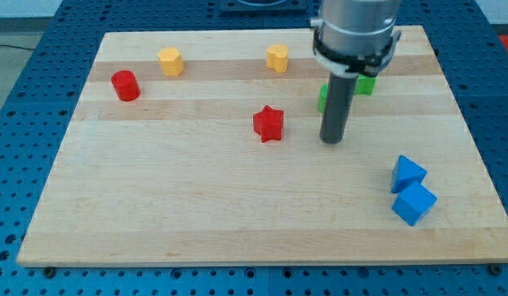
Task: Place the red star diagonally to the green star
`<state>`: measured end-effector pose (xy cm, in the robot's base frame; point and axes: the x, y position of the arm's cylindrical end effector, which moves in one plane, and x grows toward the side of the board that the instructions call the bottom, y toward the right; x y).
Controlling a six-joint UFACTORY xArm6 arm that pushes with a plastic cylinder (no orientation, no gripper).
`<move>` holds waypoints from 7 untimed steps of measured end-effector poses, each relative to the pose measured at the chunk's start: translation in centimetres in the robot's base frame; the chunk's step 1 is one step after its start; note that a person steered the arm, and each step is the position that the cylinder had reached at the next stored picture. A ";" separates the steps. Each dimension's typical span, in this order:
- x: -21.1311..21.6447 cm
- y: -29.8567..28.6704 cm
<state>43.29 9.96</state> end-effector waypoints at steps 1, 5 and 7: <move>-4.9 0.0; -7.5 -5.7; -2.9 -13.1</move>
<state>40.37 -3.13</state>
